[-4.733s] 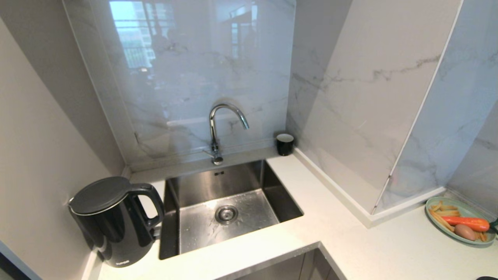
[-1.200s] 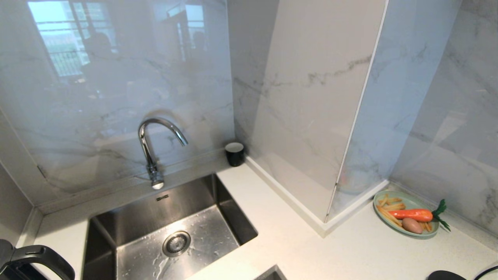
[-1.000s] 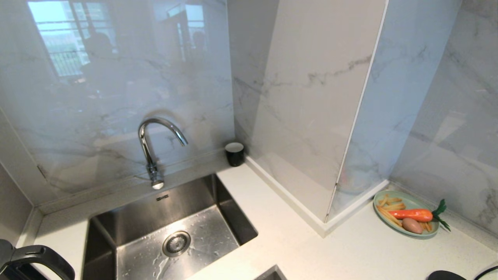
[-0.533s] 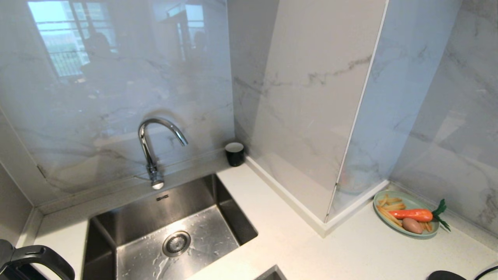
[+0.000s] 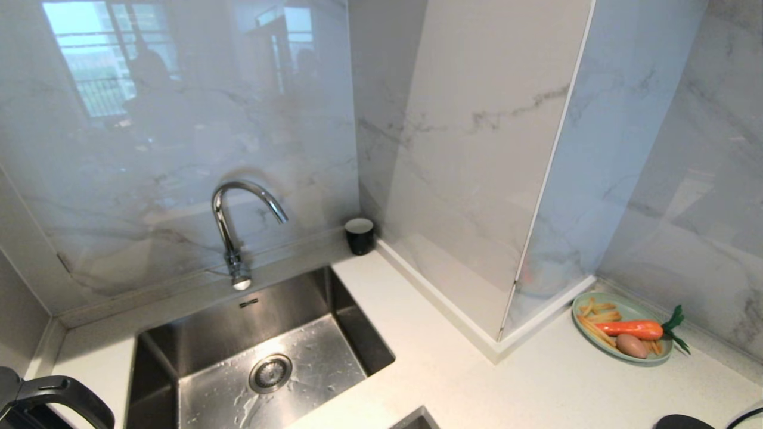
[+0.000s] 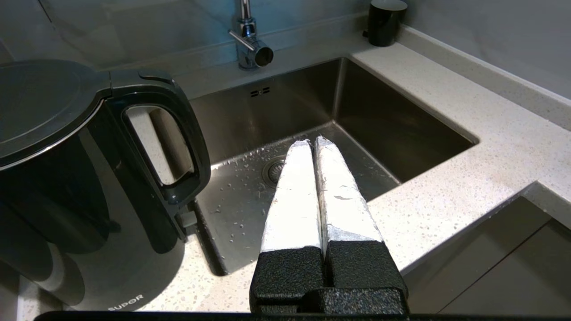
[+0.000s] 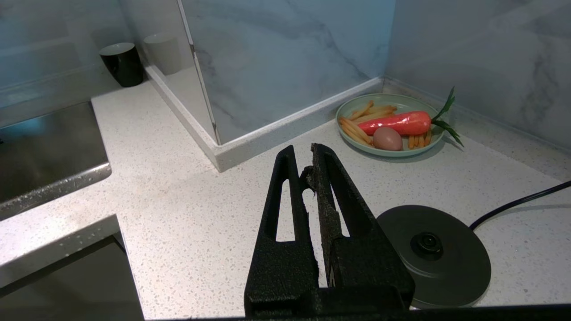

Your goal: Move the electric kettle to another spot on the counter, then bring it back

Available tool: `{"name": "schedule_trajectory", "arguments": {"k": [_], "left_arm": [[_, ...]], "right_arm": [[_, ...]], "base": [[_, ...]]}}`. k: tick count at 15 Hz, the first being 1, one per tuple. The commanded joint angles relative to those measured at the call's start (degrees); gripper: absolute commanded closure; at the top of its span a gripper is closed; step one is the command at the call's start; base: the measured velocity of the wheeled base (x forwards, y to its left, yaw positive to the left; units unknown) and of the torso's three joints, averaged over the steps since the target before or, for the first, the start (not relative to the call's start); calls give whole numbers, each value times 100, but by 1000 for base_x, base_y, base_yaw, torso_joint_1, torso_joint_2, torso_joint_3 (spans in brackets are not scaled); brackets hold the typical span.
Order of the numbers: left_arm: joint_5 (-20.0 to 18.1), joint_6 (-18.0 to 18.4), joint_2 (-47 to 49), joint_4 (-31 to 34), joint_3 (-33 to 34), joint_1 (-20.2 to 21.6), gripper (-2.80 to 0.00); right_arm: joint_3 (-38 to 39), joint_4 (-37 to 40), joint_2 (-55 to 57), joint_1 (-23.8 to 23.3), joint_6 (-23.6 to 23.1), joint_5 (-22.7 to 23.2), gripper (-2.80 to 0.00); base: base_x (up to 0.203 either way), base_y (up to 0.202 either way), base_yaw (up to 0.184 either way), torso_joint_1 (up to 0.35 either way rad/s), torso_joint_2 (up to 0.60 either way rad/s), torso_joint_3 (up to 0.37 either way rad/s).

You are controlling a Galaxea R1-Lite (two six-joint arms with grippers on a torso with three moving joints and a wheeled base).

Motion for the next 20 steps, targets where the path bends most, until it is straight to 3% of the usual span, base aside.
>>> {"name": "schedule_trajectory", "arguments": {"k": [1, 20], "left_arm": [[4, -3, -1, 7, -1, 1, 0], [4, -3, -1, 7, -1, 1, 0]], "right_arm": [[0, 2, -2, -7, 0, -5, 0], [0, 2, -2, -7, 0, -5, 0]], "base": [[0, 0, 0, 0, 0, 0], [0, 0, 0, 0, 0, 0]]}}
